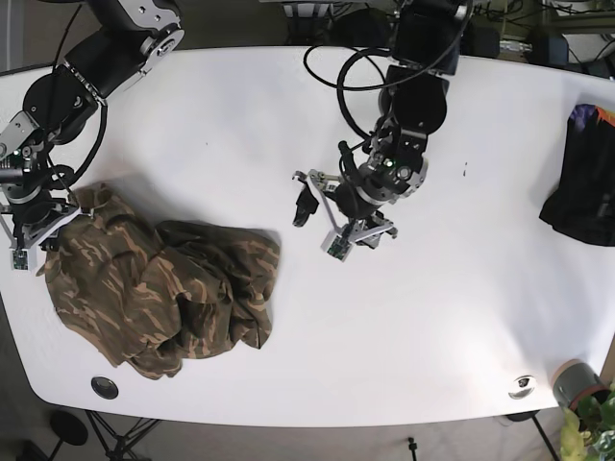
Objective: Fold the T-shirt properly
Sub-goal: 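Grasp the camouflage shirt's edges with both grippers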
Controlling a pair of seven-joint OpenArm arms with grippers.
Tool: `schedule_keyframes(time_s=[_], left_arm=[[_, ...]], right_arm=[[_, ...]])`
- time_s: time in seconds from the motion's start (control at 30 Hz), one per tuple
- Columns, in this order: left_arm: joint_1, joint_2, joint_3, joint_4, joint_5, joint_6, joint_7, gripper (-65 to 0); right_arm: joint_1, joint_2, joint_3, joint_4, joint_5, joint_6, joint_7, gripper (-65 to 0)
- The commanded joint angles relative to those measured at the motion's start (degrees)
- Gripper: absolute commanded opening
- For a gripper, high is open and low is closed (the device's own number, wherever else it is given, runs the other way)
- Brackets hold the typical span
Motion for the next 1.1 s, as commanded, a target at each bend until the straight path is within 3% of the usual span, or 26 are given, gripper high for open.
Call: schedule_keyframes(time_s=[0.0, 0.13, 0.3, 0.57, 0.7, 0.97, 1.07], left_arm=[[-3.3, 1.3, -0.1, -2.3, -0.6, 0.2, -1.5, -25.4], [-8.0, 3.9, 0.0, -10.6, -0.8, 0.1, -2.1, -25.3], [-11.5, 5.9, 0.1, -18.1, -0.9, -0.2, -6.5, -25.3], [-15.4, 6.0, 7.6, -29.5, -1.1, 0.0, -13.2, -25.3], [-16.0, 6.0, 8.0, -32.8, -1.1, 0.1, -16.8, -25.3], [-20.7, 6.0, 8.1, -43.4, -1.2, 0.1, -18.2, -25.3], [-21.1, 6.0, 8.1, -44.9, -3.0, 0.2, -20.9, -25.3]], right_arm=[[1.1, 0.3, -0.4, 2.9, 0.9, 0.03, 0.8, -62.8], [1.1, 0.1, -0.7, 4.0, 0.9, 0.03, 0.7, -62.8], [1.2, 0.1, -0.7, 3.9, 0.9, 0.03, 0.7, -62.8], [1.2, 0.1, -0.7, 4.0, 0.9, 0.03, 0.6, -62.8], [1.2, 0.1, -0.7, 4.0, 0.9, 0.03, 0.6, -62.8], [1.2, 0.1, -0.7, 3.9, 0.9, 0.03, 0.6, -62.8], [1.2, 0.1, -0.7, 3.9, 0.9, 0.03, 0.6, -62.8]])
